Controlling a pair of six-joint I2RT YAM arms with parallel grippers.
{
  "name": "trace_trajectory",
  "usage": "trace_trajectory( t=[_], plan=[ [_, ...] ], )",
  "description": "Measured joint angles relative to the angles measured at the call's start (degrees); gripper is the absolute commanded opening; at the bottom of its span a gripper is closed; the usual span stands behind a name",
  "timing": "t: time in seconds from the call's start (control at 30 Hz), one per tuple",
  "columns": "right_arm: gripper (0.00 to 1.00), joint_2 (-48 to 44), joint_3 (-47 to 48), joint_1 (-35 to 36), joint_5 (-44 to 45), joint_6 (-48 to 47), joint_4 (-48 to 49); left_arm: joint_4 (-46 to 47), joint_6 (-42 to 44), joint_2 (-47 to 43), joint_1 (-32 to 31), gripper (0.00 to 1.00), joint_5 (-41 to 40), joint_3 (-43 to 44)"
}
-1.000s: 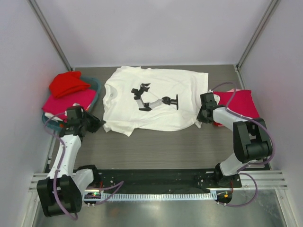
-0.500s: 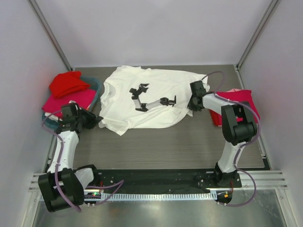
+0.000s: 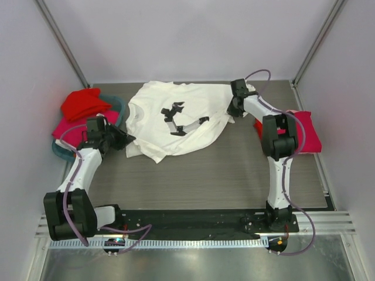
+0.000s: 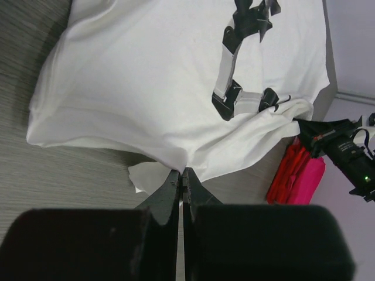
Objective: Fold and stack the t-shirts
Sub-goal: Flatten the tshirt out
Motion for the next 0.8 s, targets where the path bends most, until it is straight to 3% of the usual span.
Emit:
trace_trajectory(
  t=[0.1,0.27,0.4,0.63,0.8],
  plan=[
    [0.01,-7.87,-11.85,0.0,-0.35,0.07,1.49,-0.59,0.26,-2.78,0.0,0.0,0.02,-0.13],
    [0.01,-29.51,-38.56,0.0,-1.36,0.63,3.63,-2.19,0.98,-11.3,0.0,0.0,0.09,-3.93],
    [0.01,-43.85,-52.3,0.0,-1.97,1.44,4.66,-5.22,1.66,-17.7,-0.02,0.0,0.28,-8.07],
    [0.01,-64.0,-68.94,-0.02,-2.08,4.09,2.51,-10.82,2.23,-23.65,-0.09,0.0,0.68,-10.78],
    [0.01,-69.77,-72.37,-0.07,-2.95,7.72,-0.61,-14.93,3.17,-26.08,-0.09,0.0,0.9,-10.64]
  ],
)
